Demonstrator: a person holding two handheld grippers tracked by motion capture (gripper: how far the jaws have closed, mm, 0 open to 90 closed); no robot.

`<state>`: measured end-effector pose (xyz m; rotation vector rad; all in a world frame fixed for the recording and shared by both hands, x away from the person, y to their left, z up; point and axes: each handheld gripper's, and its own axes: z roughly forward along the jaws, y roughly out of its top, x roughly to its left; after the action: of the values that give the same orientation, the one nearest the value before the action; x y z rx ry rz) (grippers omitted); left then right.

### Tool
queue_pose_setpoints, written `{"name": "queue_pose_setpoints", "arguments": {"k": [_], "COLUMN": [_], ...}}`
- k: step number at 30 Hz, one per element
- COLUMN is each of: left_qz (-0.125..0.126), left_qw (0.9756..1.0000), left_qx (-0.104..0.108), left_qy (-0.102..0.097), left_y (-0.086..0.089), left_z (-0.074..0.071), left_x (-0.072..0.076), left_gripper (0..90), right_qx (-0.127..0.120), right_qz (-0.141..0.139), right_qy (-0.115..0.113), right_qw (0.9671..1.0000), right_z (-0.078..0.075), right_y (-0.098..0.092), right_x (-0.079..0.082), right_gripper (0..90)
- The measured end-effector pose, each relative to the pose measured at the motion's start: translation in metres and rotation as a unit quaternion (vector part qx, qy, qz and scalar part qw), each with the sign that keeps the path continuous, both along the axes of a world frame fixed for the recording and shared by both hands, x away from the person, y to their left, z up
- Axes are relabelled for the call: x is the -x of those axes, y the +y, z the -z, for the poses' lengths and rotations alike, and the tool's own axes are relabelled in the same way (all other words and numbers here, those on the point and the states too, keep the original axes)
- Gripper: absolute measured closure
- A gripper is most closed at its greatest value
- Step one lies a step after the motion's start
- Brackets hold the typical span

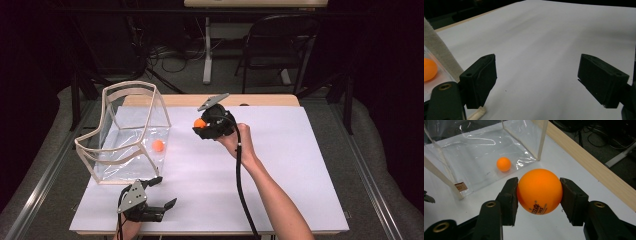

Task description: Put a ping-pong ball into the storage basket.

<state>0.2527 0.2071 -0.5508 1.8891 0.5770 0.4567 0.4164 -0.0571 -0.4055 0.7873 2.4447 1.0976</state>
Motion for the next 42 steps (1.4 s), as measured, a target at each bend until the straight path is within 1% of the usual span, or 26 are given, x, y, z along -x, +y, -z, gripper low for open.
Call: {"name": "queue_pose_setpoints", "arguments": {"k": [16,25,30,42], "left_qz": [-0.001,-0.001,0.001,0.0], "left_qw": [1.0,1.0,1.0,1.0], "left_qx": [0.001,0.001,0.001,0.003], "left_qy": [0.001,0.001,0.0,0.002], "left_y": [0.001,0.001,0.001,0.001], "left_z": [0.0,0.0,0.0,0.0], "left_x": [0.0,0.0,0.0,-0.001], "left_gripper": [15.7,15.7,15.7,15.7], "right_qx": [0.002,-0.004,0.0,-0.001], "right_qz": [-0.015,-0.021,-0.024,-0.03], "right_qy": [-0.004,-0.004,-0.006,-0.01], "right_qw": [0.9999,0.9998,0.9997,0.9995], "right_z": [-0.012,-0.019,-0.023,-0.032], "right_y": [0.021,0.03,0.035,0.044], "right_x": [-0.005,-0.007,-0.008,-0.011], "right_gripper": [51.1,51.1,51.0,51.0]}}
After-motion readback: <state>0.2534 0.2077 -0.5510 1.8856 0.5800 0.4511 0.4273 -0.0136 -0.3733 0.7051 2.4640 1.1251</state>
